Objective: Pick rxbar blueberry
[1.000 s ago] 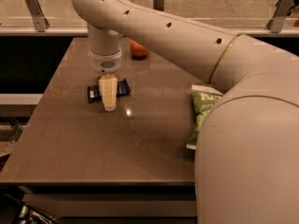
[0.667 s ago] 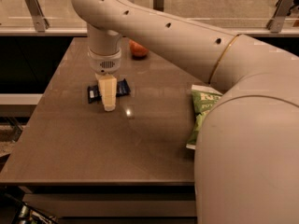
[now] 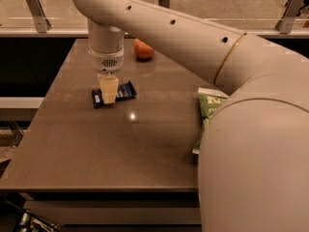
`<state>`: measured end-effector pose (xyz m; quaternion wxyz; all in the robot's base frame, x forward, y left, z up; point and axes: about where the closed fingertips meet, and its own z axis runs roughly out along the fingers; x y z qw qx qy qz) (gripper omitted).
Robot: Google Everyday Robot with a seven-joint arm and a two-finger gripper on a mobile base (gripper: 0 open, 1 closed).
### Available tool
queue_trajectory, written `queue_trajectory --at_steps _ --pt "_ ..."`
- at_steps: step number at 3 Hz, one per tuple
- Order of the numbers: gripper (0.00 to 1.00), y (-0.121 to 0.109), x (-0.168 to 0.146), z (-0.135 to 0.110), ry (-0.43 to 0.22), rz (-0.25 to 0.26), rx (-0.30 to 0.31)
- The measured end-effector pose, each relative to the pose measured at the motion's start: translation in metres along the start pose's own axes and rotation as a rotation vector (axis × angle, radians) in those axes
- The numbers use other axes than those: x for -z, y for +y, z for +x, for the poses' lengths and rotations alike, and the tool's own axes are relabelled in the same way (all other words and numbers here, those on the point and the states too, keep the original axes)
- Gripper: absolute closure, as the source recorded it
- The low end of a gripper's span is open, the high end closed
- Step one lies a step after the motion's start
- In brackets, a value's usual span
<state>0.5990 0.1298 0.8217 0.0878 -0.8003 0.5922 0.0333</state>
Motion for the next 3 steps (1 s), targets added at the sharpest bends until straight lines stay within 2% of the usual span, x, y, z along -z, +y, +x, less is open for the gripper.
queue_trajectory --at_steps 1,2,3 --pt "1.00 0.000 0.000 0.000 0.000 0.000 0.000" --pt "1.00 0.000 0.001 0.000 0.000 0.000 0.000" --pt "1.00 -0.004 0.018 0.004 -0.015 0.024 0.009"
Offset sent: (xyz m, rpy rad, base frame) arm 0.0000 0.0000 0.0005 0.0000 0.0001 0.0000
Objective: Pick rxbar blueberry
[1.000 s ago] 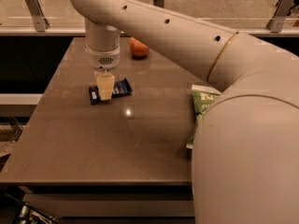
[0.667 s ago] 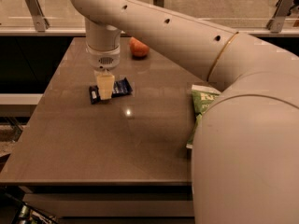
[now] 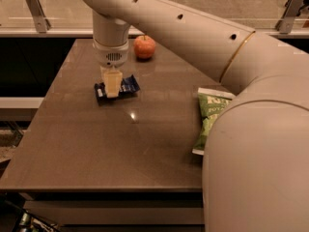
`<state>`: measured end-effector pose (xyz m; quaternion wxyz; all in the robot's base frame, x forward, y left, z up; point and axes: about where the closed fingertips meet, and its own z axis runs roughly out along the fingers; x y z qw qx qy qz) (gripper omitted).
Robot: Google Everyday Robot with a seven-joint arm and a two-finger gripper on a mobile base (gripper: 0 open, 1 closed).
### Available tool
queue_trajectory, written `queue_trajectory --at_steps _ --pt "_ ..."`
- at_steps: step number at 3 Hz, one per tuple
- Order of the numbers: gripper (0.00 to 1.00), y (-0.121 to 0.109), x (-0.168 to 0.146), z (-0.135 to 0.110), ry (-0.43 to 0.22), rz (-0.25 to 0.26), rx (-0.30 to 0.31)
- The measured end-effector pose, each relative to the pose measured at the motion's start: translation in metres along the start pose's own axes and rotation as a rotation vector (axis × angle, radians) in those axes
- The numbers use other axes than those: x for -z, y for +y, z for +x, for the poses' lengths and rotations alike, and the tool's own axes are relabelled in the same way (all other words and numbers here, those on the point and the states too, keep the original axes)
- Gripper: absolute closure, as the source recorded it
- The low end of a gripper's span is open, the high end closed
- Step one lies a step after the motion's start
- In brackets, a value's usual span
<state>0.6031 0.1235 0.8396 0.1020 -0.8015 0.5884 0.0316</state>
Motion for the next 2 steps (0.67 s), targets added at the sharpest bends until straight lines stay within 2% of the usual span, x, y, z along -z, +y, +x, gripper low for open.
queue_trajectory --at_steps 2 --pt "1.00 -0.006 0.036 0.011 -0.052 0.063 0.020"
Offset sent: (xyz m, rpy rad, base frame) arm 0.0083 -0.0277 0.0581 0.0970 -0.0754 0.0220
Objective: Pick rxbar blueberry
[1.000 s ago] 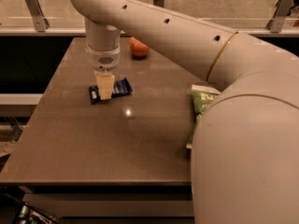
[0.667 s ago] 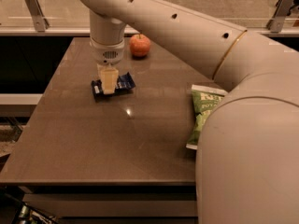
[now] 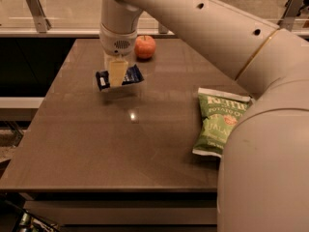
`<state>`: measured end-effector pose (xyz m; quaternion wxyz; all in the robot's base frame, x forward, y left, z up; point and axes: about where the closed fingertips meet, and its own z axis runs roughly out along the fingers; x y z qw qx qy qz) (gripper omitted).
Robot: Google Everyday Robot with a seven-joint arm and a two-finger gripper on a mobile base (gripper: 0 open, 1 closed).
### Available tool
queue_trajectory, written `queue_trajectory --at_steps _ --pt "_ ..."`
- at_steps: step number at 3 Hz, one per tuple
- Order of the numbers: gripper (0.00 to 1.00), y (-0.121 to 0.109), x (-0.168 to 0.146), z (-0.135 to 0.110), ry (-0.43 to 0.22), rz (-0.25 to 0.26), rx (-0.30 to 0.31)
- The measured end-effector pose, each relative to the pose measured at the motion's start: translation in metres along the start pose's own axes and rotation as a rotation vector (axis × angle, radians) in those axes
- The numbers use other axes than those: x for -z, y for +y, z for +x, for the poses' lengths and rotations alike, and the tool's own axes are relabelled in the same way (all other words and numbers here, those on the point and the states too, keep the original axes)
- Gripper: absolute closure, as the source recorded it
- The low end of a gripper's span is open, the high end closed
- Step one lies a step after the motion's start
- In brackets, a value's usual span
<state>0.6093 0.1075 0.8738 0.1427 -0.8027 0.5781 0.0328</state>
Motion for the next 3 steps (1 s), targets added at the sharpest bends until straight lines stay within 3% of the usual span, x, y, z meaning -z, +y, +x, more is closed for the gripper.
queue_trajectory --at_steps 3 --pt "1.00 -0.016 0.056 0.002 -0.021 0.104 0.025"
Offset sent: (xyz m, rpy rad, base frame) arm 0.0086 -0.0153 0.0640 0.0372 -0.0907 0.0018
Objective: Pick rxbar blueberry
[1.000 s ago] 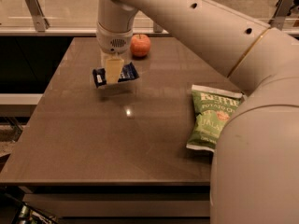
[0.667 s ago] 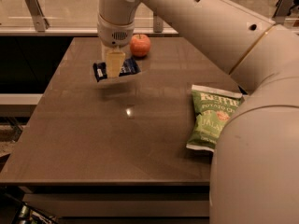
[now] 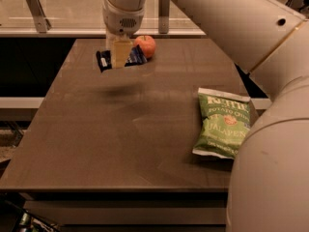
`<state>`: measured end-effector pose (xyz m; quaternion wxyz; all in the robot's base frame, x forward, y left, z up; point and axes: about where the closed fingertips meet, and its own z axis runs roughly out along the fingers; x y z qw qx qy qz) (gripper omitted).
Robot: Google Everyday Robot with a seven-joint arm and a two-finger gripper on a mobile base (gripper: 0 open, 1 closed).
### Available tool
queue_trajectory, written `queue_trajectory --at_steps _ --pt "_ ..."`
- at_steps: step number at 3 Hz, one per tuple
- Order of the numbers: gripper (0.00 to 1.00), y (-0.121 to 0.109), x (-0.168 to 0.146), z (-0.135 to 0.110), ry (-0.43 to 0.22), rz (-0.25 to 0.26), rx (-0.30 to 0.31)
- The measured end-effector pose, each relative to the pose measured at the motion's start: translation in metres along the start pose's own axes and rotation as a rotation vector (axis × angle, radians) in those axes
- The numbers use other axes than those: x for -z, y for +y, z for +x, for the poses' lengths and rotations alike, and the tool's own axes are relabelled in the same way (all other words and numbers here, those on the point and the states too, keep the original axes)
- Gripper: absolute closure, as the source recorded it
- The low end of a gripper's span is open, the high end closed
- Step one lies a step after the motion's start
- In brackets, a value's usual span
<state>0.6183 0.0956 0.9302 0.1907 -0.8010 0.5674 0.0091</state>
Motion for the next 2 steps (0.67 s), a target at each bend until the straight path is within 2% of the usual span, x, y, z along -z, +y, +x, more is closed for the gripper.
queue_trajectory --at_steps 1,2 --pt "1.00 -0.0024 0.0134 0.0028 -0.027 0.046 0.005" --pt "1.00 -0.0027 0.0139 0.0036 -0.028 0.050 0.003"
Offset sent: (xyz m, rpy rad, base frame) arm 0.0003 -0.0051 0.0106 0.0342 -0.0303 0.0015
